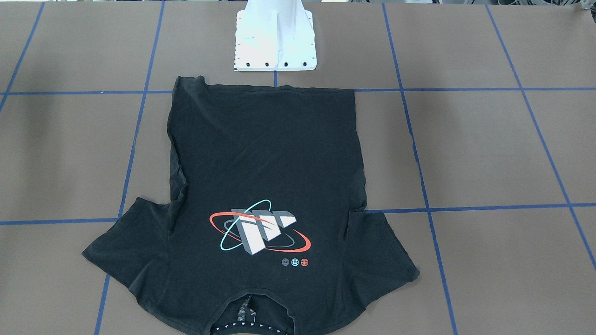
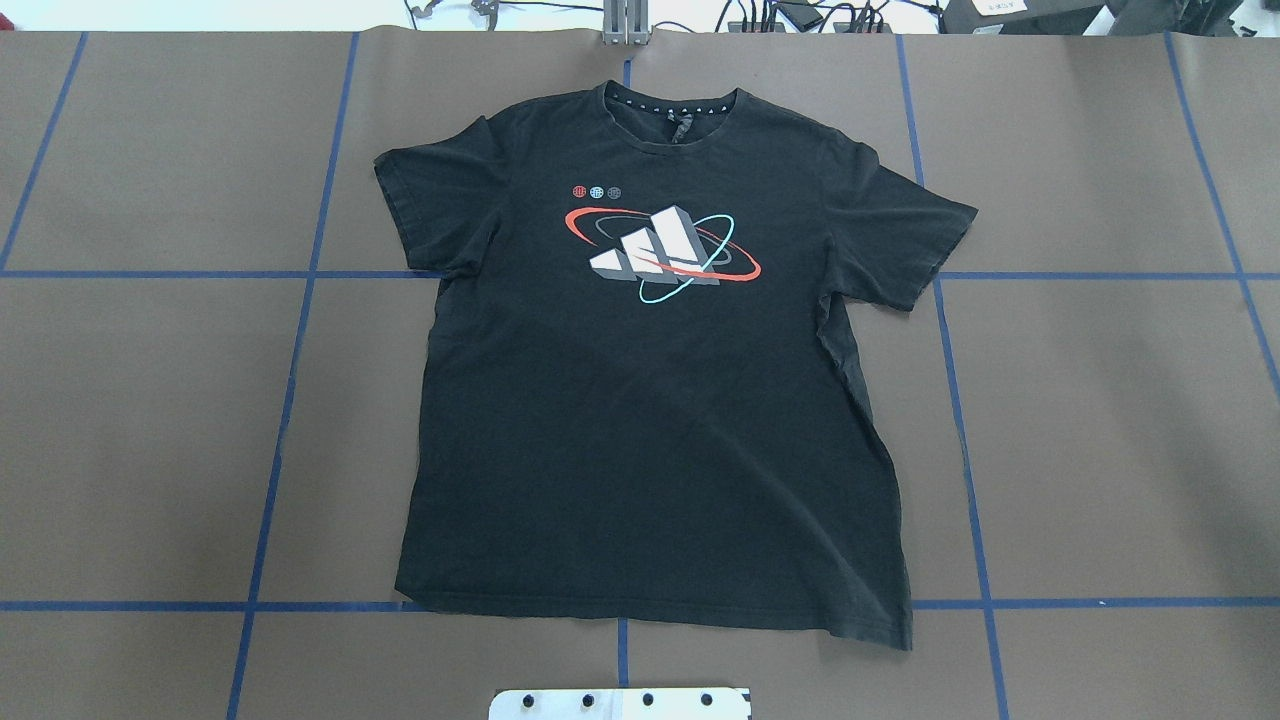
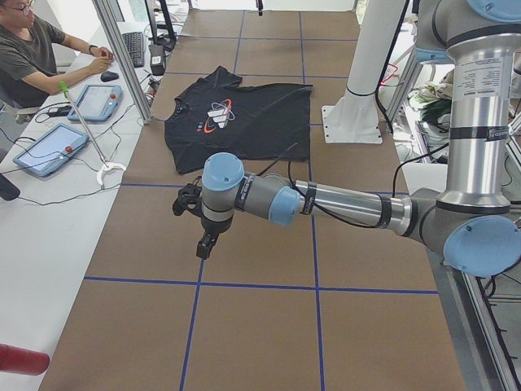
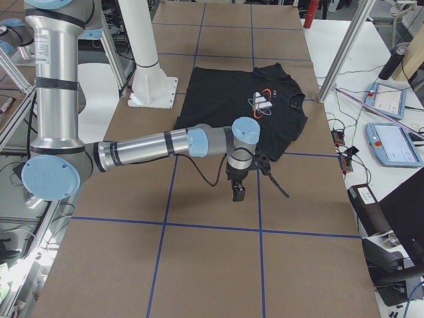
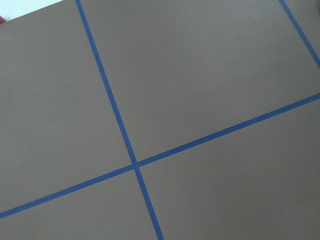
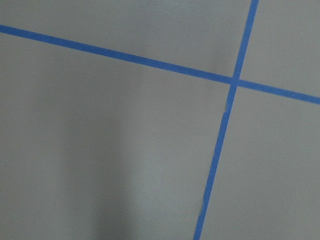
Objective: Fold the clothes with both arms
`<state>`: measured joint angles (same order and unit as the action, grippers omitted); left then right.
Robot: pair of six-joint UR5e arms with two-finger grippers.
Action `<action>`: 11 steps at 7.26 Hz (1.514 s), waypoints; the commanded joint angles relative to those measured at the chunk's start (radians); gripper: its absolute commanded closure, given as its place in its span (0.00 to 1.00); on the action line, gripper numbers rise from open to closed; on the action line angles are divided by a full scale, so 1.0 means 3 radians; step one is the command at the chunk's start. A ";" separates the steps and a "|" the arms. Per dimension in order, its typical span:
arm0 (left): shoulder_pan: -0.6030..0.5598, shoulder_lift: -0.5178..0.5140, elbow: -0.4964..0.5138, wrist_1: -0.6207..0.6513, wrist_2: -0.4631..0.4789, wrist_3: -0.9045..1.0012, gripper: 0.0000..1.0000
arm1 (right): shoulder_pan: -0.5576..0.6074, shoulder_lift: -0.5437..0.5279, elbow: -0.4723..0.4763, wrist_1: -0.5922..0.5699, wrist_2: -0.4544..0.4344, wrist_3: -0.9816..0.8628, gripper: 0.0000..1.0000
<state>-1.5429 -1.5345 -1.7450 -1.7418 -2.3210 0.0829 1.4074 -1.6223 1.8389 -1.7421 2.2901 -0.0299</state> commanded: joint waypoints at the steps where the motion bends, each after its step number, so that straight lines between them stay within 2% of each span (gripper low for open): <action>1: -0.0001 0.0022 0.0039 -0.0018 0.0000 -0.0020 0.00 | 0.0099 -0.0053 0.0062 -0.0165 0.0169 -0.0003 0.00; 3: -0.0001 0.0058 -0.0022 -0.0043 -0.0040 -0.0015 0.00 | 0.0095 -0.0048 0.0078 -0.0140 0.0169 0.0028 0.00; 5: -0.0006 0.0068 -0.0058 -0.0069 -0.0341 -0.0021 0.00 | 0.0090 -0.0038 0.0073 -0.0130 0.0266 0.0038 0.00; 6: -0.0021 0.0073 -0.0104 -0.0064 -0.0378 -0.0021 0.00 | 0.0029 -0.0018 0.0053 -0.0124 0.0292 0.0038 0.00; 7: -0.0037 0.0083 -0.0272 -0.0064 -0.0333 -0.0021 0.00 | -0.0043 -0.0007 0.0073 -0.0119 0.0297 0.0049 0.00; 9: -0.0001 0.0053 -0.0187 -0.0059 -0.0174 -0.0021 0.00 | -0.0120 0.0028 0.0068 0.0038 0.0368 0.0028 0.00; 11: -0.0001 -0.0008 -0.0161 -0.0074 -0.0209 -0.0021 0.00 | -0.0120 -0.0018 0.0062 0.0167 0.0414 0.0044 0.00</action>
<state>-1.5443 -1.5225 -1.8010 -1.7626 -2.3827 0.0757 1.3745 -1.6245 1.8569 -1.7124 2.4049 -0.0174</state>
